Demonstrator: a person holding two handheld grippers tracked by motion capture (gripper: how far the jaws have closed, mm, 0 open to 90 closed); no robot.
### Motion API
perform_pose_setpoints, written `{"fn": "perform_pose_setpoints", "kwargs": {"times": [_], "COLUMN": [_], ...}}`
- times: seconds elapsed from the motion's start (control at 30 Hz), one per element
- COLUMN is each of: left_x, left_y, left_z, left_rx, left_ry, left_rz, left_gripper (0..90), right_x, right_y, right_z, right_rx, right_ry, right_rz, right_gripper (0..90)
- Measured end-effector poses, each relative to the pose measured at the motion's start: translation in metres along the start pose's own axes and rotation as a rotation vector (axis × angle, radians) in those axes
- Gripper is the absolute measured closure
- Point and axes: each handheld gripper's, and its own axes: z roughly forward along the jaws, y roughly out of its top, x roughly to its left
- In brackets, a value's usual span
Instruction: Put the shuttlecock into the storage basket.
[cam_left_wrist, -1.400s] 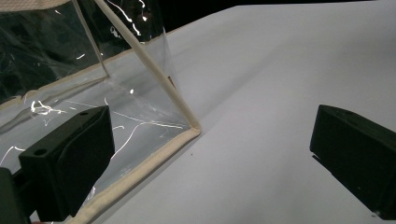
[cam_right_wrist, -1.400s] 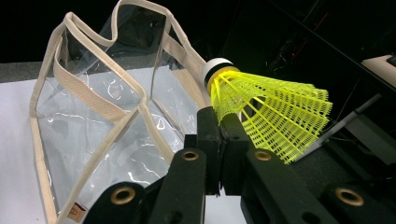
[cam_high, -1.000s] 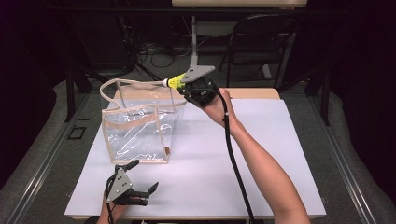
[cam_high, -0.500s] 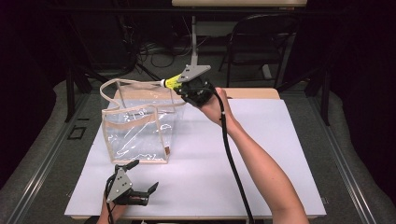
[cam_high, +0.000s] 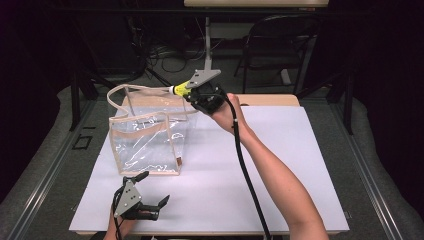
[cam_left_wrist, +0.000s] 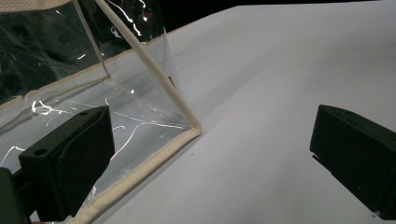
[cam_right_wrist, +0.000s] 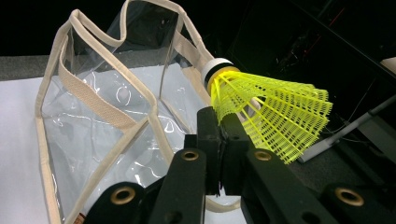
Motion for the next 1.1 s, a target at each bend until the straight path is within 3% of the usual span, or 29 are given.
{"fn": "perform_pose_setpoints", "kwargs": {"times": [1.1], "left_x": [0.0], "left_y": [0.0], "left_z": [0.0], "left_rx": [0.002], "left_ry": [-0.001], "left_rz": [0.003], "left_gripper": [0.0], "right_x": [0.005], "right_y": [0.0], "right_z": [0.022], "right_rx": [0.055], "right_ry": [0.025], "right_rz": [-0.007], "right_gripper": [89.3]}}
